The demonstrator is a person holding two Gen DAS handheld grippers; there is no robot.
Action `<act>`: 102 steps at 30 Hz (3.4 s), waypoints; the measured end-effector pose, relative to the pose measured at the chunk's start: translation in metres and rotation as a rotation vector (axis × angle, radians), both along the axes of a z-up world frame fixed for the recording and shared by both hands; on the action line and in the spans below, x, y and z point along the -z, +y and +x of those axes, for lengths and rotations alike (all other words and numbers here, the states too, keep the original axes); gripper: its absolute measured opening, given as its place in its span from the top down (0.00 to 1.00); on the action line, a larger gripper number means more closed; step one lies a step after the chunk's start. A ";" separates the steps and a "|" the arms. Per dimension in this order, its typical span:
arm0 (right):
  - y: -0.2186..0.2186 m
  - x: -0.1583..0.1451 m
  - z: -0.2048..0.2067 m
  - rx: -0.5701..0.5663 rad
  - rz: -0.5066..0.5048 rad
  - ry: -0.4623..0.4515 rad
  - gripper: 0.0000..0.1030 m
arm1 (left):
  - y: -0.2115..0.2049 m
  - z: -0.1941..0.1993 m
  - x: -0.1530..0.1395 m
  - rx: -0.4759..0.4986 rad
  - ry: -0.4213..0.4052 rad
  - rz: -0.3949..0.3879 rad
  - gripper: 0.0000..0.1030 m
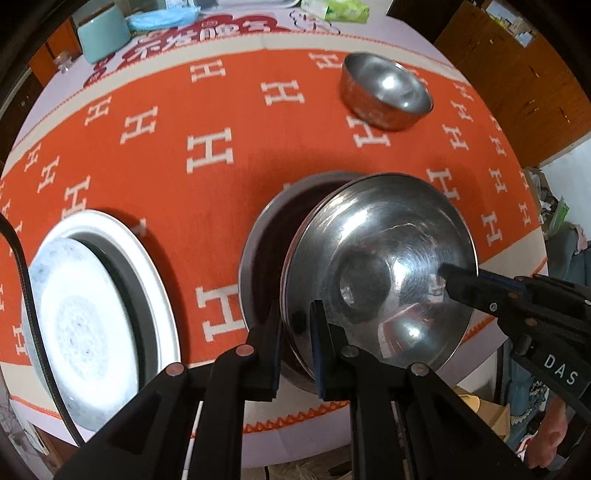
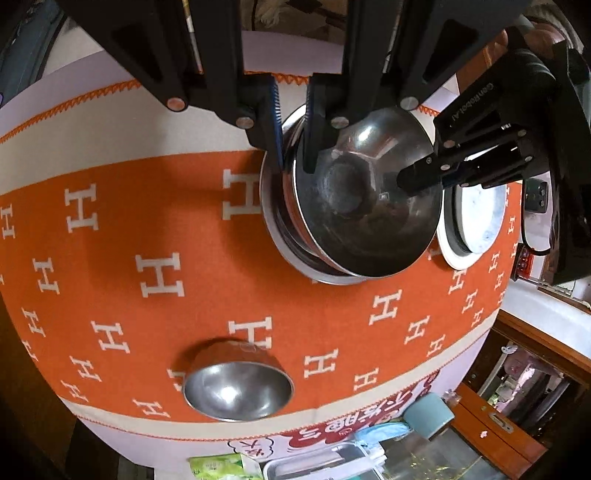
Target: Organize plates and bowls
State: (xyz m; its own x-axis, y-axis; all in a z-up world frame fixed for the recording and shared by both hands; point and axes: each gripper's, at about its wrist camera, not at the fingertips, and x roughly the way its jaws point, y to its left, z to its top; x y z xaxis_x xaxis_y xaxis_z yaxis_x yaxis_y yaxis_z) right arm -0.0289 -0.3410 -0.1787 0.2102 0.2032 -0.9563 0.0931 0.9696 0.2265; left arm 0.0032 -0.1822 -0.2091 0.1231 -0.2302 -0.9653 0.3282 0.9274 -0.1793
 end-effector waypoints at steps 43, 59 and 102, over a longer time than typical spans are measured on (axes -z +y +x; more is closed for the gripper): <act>0.034 -0.018 0.006 -0.117 -0.103 -0.082 0.74 | 0.017 0.003 -0.040 -0.051 -0.130 -0.010 0.30; 0.015 -0.037 0.009 -0.081 -0.048 -0.130 0.74 | 0.008 0.012 -0.062 -0.037 -0.188 -0.019 0.29; -0.115 -0.005 0.148 0.307 0.043 -0.126 0.74 | -0.097 0.196 -0.010 0.055 -0.114 -0.101 0.29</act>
